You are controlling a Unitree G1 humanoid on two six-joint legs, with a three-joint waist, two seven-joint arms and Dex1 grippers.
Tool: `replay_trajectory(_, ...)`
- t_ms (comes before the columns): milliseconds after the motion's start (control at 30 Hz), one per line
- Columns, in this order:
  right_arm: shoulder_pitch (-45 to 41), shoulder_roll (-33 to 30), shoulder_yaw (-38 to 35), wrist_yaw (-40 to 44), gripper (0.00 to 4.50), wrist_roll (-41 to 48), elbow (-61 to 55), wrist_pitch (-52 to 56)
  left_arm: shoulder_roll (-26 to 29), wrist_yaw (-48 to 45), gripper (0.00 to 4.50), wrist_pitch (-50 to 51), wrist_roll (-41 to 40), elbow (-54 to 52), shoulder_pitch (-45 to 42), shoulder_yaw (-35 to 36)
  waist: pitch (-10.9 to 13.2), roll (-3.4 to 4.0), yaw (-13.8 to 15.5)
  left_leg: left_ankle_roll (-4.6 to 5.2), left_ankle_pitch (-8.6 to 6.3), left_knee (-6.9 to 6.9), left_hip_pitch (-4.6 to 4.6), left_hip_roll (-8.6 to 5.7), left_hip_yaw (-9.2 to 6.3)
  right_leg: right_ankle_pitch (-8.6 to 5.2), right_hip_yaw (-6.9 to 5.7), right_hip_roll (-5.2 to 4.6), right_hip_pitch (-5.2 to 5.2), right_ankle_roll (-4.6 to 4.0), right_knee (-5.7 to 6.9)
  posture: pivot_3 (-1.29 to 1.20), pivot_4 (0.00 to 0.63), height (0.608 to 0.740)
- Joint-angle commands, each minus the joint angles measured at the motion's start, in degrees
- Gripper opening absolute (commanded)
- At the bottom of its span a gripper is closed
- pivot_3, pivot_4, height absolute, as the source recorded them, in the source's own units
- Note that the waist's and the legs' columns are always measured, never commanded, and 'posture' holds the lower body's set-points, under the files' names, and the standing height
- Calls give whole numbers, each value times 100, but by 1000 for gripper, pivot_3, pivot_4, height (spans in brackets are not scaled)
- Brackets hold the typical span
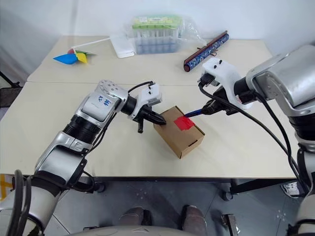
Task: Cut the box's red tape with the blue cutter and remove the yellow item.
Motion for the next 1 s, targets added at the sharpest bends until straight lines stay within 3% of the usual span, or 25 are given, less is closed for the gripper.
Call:
replay_trajectory(33,-69,-87,166,148,152,25,23,50,-23,231,0,198,452,379,209,-468,-3,0,0,0,0,1,1,0,0,0,0,0,2,0,-1,0,150,740)
replay_trajectory(367,-428,367,228,-121,152,246,552,322,-142,177,0,339,683,406,187,-789,-55,0,-9,5,-3,6,22,2,2,-1,5,-1,20,-2,-3,0,150,740)
replay_trajectory(800,-670,-42,930,-17,152,637,594,322,-366,339,0,410,862,658,139,-746,-61,-3,25,15,-7,7,27,-1,-13,-1,6,-13,34,-3,-12,0,150,740)
replay_trajectory(1000,-725,-320,1244,168,152,420,462,322,-458,430,0,451,892,747,139,-712,-69,1,32,24,-11,9,27,-1,-47,-1,8,-19,37,-2,-17,0,150,740)
